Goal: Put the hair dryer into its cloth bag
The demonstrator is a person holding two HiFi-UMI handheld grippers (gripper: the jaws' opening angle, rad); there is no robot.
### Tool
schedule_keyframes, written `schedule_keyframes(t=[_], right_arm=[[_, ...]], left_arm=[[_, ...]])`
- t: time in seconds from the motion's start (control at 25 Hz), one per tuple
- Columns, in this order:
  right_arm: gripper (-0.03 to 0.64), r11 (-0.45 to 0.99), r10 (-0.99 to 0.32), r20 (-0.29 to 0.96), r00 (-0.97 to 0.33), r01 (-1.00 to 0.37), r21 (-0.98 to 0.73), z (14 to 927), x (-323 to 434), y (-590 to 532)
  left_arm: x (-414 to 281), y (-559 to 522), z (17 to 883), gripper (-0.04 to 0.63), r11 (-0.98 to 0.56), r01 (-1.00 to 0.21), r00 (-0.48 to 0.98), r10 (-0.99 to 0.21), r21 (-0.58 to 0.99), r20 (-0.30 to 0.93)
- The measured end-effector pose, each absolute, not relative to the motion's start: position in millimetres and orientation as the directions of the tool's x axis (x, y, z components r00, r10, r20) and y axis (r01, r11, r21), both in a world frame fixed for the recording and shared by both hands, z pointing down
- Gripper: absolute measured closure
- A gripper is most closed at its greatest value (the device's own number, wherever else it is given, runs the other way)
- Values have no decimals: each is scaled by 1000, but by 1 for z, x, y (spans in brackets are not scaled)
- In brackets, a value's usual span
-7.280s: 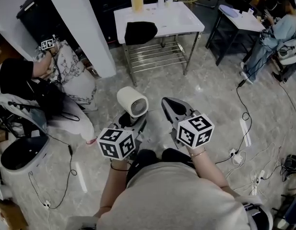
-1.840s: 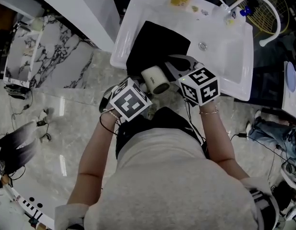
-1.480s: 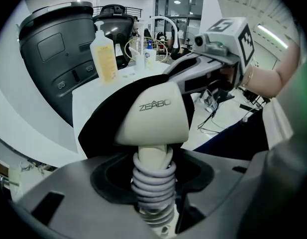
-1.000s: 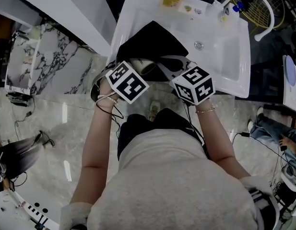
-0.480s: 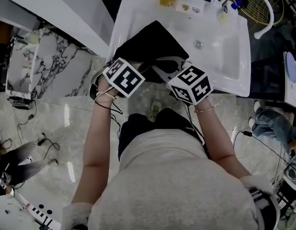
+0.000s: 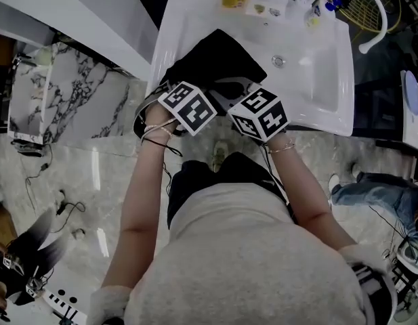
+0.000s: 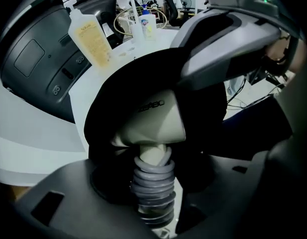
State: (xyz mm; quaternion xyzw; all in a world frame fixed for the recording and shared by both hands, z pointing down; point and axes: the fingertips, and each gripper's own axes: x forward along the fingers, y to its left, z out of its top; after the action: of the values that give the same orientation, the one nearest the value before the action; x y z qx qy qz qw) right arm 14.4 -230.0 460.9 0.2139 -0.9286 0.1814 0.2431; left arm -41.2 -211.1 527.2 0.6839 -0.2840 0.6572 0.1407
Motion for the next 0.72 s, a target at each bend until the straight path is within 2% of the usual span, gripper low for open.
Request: schedule_keyframes(t=[0.28, 0.44, 0.72], right_arm=[[603, 831, -298, 552, -778, -497, -251, 474, 15, -231], [603, 820, -299, 551, -779, -505, -268, 477, 18, -230], [603, 807, -312, 547, -777, -520, -279, 484, 20, -225]], left_arm=[[-37, -221, 534, 371, -783, -589, -22, -235, -202, 972], [-35, -221, 532, 371, -776, -582, 1, -299, -242, 954], [-34, -217, 513, 368, -701, -675, 136, -422, -228, 896]])
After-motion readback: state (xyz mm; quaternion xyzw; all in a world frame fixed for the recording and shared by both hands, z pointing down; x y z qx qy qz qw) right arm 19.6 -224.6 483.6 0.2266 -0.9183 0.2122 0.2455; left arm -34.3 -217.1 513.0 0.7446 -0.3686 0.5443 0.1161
